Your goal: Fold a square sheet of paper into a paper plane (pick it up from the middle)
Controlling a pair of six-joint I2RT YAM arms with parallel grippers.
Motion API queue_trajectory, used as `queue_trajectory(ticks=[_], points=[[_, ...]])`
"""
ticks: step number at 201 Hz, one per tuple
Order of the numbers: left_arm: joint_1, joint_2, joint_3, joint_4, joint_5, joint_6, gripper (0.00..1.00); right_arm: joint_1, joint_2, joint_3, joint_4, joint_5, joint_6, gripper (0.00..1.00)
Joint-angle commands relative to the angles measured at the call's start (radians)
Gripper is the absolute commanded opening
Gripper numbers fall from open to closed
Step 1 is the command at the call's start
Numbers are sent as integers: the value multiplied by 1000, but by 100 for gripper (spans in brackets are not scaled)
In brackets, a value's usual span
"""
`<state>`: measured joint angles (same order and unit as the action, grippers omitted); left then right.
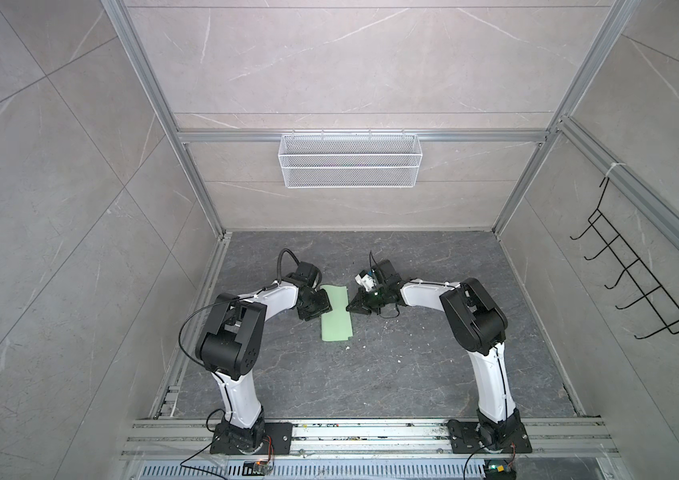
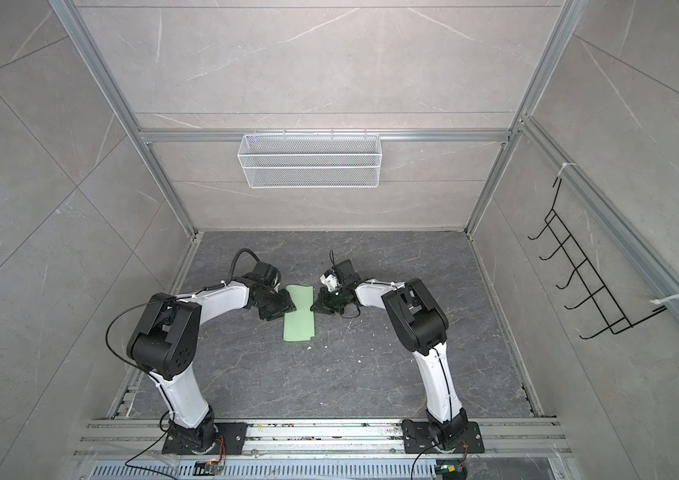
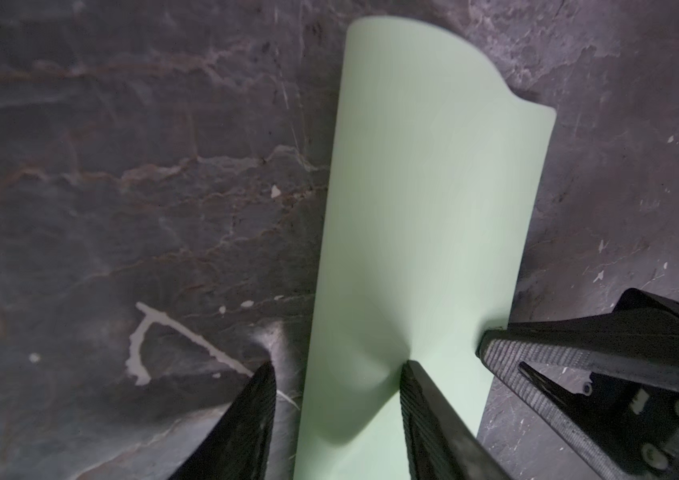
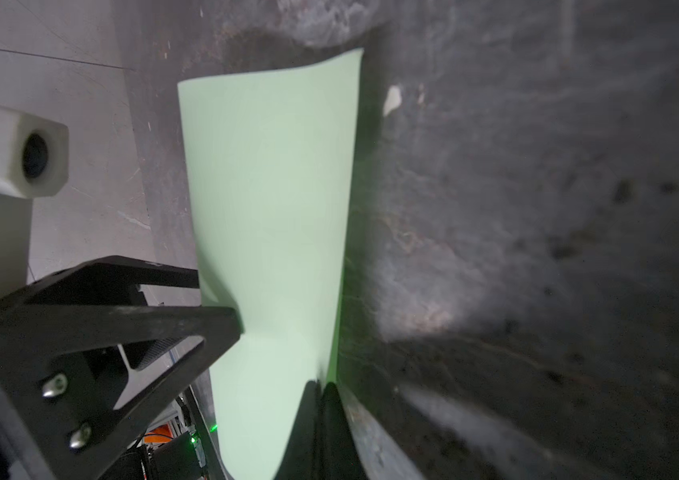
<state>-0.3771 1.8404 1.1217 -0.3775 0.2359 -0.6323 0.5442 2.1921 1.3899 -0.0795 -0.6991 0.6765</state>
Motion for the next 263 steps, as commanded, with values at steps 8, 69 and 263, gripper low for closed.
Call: queue_trajectory(ticks=[8,69,263], points=[[-2,30,30,-63,-21,29,44,6,31,33,-29,15,-4,0],[-3,39,42,-75,-7,33,31,8,50,43,-26,-11,12,2],[-3,61,36,-125,-105,-5,15,-2,-80,-79,166,81,84,30]])
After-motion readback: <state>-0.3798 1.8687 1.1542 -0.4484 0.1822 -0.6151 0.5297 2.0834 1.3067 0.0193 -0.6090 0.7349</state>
